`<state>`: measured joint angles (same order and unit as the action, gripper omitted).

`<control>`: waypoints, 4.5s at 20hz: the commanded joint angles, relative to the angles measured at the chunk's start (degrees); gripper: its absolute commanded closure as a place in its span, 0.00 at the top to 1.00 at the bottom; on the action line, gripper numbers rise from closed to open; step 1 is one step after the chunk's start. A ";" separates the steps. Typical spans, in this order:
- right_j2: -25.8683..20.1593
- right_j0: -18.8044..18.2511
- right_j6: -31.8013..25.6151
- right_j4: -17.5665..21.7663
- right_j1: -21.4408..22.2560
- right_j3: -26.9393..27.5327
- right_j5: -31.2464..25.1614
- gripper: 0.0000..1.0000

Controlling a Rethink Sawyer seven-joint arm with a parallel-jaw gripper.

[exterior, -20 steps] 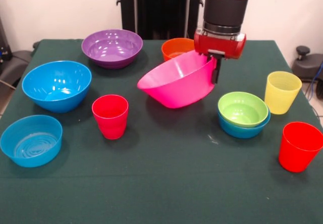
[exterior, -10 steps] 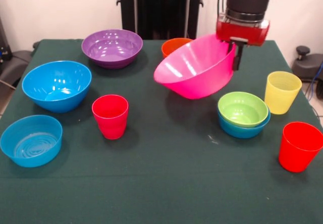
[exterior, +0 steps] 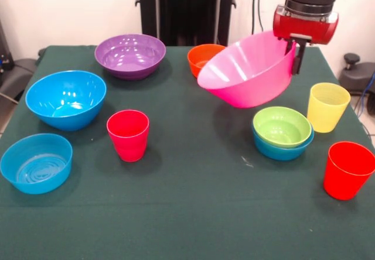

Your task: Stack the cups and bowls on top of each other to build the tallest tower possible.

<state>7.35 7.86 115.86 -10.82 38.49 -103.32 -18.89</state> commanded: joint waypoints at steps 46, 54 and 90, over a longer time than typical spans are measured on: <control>-0.53 -2.18 8.08 -2.19 0.46 -2.97 0.65 1.00; -2.82 -3.84 7.56 -2.32 2.05 -4.62 1.27 1.00; -16.63 -28.32 -1.90 22.51 4.50 -11.87 4.24 1.00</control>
<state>-2.16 -19.32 117.04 6.42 42.59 -110.69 -15.54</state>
